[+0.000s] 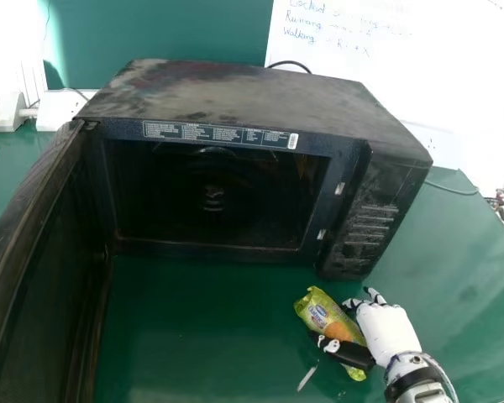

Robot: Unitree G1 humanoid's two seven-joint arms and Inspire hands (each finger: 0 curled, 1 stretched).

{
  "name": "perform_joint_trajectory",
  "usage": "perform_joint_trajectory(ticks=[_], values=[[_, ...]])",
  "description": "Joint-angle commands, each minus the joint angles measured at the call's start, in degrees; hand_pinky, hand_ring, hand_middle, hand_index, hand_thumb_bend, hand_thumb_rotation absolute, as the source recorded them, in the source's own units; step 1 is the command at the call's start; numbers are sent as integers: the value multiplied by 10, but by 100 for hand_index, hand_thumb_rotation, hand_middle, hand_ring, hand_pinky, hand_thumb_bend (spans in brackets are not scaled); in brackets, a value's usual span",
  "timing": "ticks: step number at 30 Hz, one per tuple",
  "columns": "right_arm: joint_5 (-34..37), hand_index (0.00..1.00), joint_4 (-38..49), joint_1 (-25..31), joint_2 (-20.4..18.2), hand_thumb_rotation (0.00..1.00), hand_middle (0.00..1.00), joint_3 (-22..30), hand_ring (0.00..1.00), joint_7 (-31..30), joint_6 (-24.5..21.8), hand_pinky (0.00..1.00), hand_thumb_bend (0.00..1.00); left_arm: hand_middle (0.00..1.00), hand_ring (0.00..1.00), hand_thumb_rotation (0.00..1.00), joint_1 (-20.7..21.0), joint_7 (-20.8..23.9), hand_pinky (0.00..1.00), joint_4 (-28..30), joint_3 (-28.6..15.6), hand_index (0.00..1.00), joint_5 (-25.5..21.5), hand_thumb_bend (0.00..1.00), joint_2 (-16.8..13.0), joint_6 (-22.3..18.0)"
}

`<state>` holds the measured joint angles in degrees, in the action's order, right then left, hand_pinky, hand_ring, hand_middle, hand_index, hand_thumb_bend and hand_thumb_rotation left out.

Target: Put biscuit inside oven

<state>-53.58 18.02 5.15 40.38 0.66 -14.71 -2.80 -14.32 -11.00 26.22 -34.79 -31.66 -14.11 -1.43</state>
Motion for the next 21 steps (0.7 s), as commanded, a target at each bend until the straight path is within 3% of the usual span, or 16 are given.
perform_joint_trajectory(ticks=[1, 9, 15, 18, 20, 21], values=[[5, 75, -20, 9, 2, 30, 72, -1, 57, -3, 0, 37, 92, 92, 97, 99, -6, -1, 100, 3, -8, 83, -4, 100, -7, 1], [-13, 73, -26, 14, 18, 30, 73, -1, 59, 9, -1, 38, 93, 94, 98, 99, -7, -5, 100, 2, -14, 84, -19, 100, -11, 7], [-8, 74, -25, 9, 35, 33, 73, -6, 59, -17, 5, 38, 94, 92, 98, 100, -8, -6, 100, 2, -15, 83, -16, 100, -10, 4], [1, 74, -24, 2, 36, 33, 69, -9, 53, -37, 2, 34, 94, 93, 97, 100, -9, -6, 100, 4, -15, 83, -16, 100, -10, 4], [4, 74, -23, -5, 38, 32, 64, -13, 43, -56, -4, 27, 94, 93, 98, 100, -9, -9, 100, 2, -15, 84, -19, 100, -10, 3], [6, 74, -23, -9, 39, 33, 64, -14, 44, -65, -6, 28, 94, 93, 98, 100, -9, -8, 100, 4, -15, 84, -20, 100, -10, 5]])
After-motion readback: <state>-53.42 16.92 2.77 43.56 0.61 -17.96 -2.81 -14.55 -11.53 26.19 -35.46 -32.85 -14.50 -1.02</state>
